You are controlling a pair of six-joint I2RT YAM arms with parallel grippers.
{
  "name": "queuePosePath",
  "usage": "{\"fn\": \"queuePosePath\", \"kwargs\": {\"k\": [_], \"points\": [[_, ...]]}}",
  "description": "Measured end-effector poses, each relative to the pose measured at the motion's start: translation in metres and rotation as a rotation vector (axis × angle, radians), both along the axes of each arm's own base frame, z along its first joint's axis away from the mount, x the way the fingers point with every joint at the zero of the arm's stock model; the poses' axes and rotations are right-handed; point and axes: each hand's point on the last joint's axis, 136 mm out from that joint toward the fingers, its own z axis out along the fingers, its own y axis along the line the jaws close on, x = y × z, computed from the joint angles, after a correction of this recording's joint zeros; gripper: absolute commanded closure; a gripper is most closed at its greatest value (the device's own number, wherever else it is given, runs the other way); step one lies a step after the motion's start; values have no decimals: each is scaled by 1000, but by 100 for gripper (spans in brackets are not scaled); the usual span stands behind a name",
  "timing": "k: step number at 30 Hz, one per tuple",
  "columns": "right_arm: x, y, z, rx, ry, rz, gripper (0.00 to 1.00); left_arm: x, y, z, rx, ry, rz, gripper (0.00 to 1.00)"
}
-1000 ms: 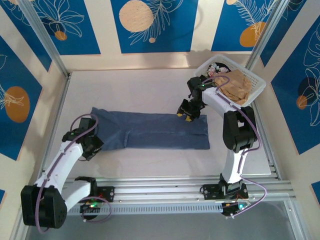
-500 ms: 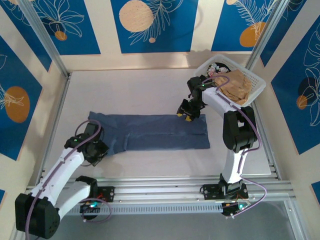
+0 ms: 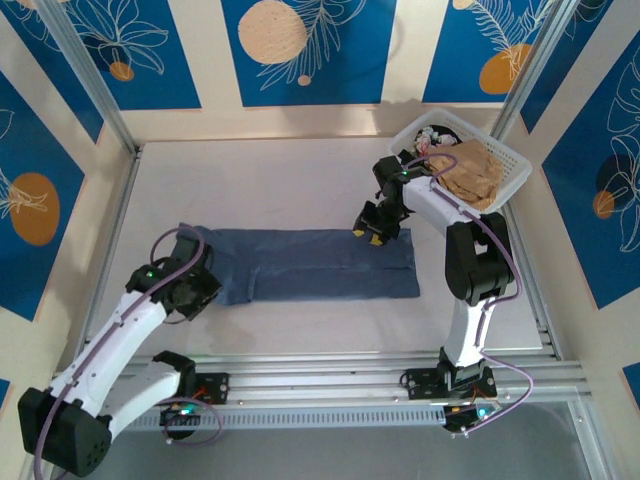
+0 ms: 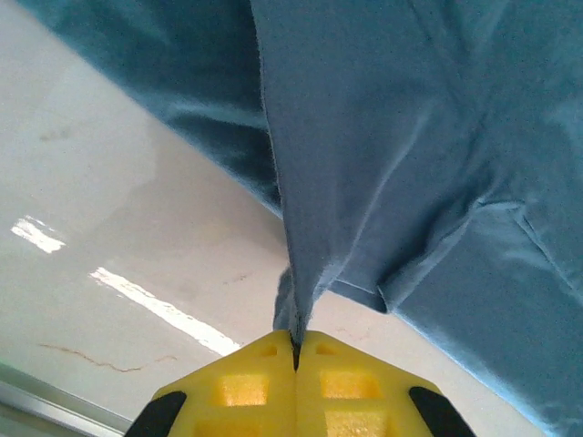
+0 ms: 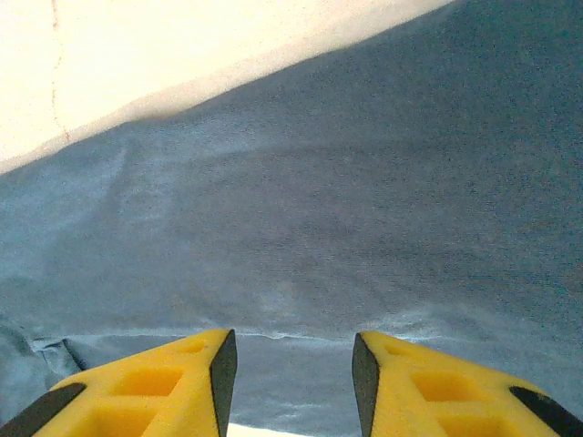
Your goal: Fold and stack the t-shirts
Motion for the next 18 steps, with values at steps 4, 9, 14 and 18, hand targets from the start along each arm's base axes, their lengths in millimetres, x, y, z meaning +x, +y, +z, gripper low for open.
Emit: {"fn": "queuePosePath", "kwargs": {"k": [4,9,14,18], "points": [[0,0,0,0,0,0,58,-6,-17,-13,-20,14,-72,100],[0,0,0,0,0,0,58,-5,-26,-14,-23,5,-110,100],[0,0,0,0,0,0,58,3,-31,-14,-17,-15,-145,100],[0,0,0,0,0,0,59,10,-35,-14,-5,-41,-201,100]]}}
